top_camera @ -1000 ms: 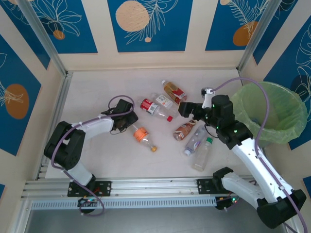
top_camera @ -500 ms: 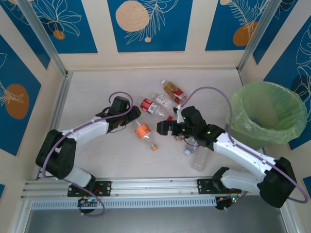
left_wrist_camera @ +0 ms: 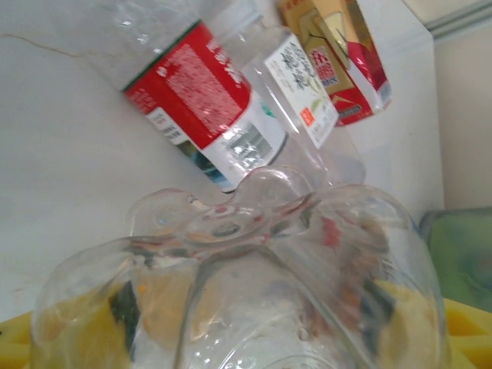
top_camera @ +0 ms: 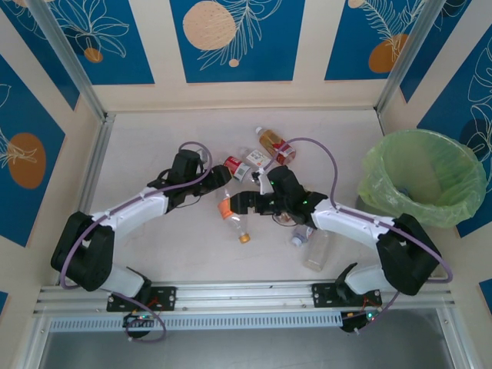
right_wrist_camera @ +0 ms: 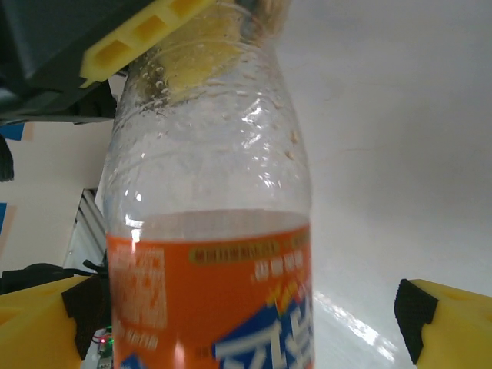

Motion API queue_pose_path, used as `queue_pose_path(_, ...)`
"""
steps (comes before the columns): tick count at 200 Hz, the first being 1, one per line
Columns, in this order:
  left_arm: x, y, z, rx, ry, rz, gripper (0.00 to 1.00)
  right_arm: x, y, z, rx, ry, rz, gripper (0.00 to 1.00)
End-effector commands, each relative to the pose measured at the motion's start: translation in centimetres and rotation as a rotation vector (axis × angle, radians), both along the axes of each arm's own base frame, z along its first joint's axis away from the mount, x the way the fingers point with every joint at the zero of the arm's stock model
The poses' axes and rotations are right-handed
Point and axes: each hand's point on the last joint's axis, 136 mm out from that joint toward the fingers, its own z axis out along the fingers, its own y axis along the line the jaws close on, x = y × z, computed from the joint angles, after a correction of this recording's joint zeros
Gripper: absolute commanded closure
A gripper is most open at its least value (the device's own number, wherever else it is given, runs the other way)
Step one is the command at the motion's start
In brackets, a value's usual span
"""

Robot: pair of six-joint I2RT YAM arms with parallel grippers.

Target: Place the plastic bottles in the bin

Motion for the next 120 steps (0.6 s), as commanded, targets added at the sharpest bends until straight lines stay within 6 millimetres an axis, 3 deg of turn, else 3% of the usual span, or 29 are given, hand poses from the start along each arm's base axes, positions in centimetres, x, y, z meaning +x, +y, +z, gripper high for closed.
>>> queue_pose_path(1,0.4,-1.9,2.4,-0.062,-0.067,-0.085,0.51,0.2,2.7,2.1,0.078,-0.028,0.062,0.01)
queue_pose_path(69,1.4,-3.3,2.6,-0.128,-0.079,-0.098,0.51,1.0,4.0,0.2,0.071,0.035,0.043,0.02)
queue_pose_path(120,1.3,-3.7,4.1,-0.172,-0.109,-0.115,0.51,1.0,4.2,0.4,0.065,-0.004,0.066,0.06)
